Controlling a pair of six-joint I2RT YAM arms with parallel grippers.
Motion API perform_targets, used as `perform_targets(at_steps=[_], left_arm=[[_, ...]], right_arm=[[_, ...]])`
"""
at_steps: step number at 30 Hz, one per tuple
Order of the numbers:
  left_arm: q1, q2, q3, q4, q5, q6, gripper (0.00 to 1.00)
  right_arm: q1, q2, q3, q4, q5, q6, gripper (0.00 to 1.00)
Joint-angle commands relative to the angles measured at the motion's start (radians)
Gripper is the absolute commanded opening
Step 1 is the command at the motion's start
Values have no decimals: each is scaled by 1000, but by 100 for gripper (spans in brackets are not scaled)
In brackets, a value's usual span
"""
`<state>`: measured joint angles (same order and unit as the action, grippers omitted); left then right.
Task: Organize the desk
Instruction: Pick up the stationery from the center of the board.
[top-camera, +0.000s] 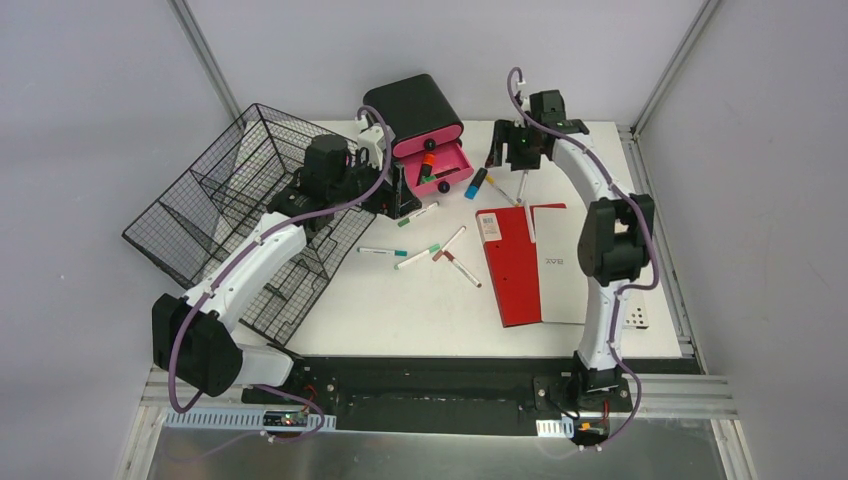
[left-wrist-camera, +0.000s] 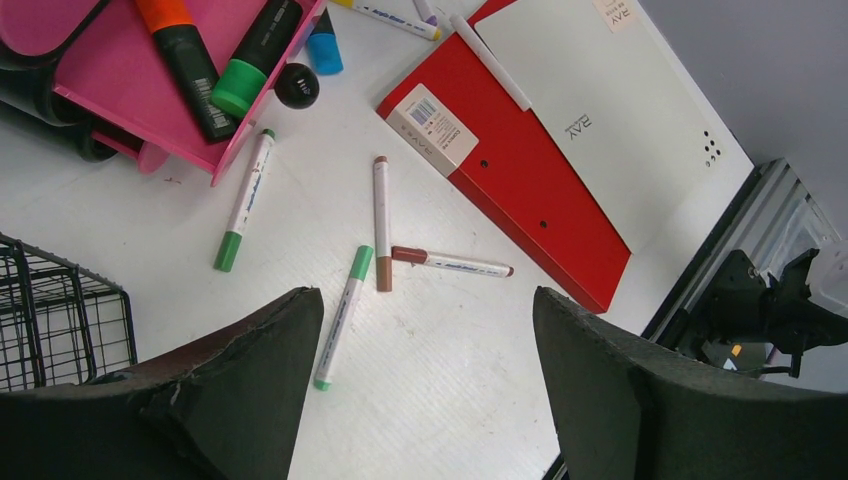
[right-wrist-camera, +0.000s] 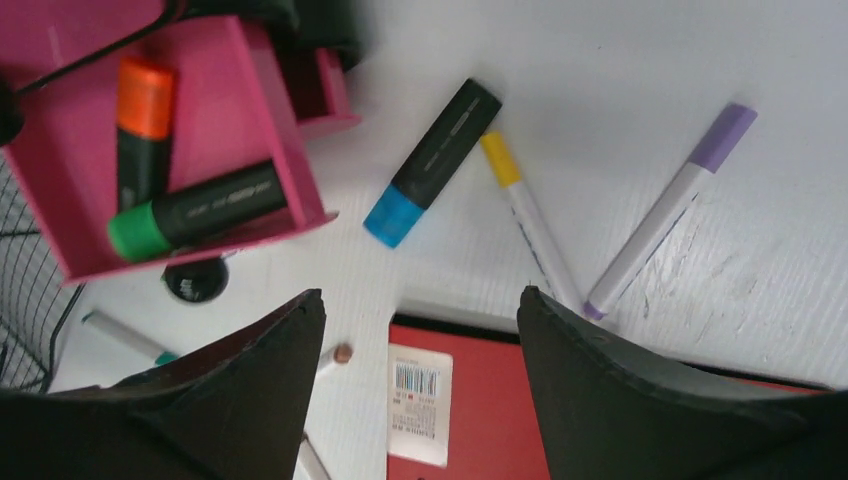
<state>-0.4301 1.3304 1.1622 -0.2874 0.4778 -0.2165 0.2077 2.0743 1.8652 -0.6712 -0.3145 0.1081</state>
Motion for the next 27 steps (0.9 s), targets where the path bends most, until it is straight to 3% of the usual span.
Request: perform_targets(at_steps=[1, 7, 11, 15, 27], left_arm=[[10, -16, 2, 26, 15, 18, 79], [9, -29, -1, 26, 4, 25, 79], [9, -33, -1, 26, 3, 26, 79], [9, -37, -1, 26, 5, 25, 79], [9, -45, -3, 26, 2, 28, 79]], right_arm=[[44, 82, 139, -34, 189, 131, 73], [66, 192, 261, -33, 241, 211, 70], [69, 245, 309, -42, 221, 268, 51], [75, 284, 343, -61, 207, 301, 46], [104, 361, 404, -72, 259, 318, 47]])
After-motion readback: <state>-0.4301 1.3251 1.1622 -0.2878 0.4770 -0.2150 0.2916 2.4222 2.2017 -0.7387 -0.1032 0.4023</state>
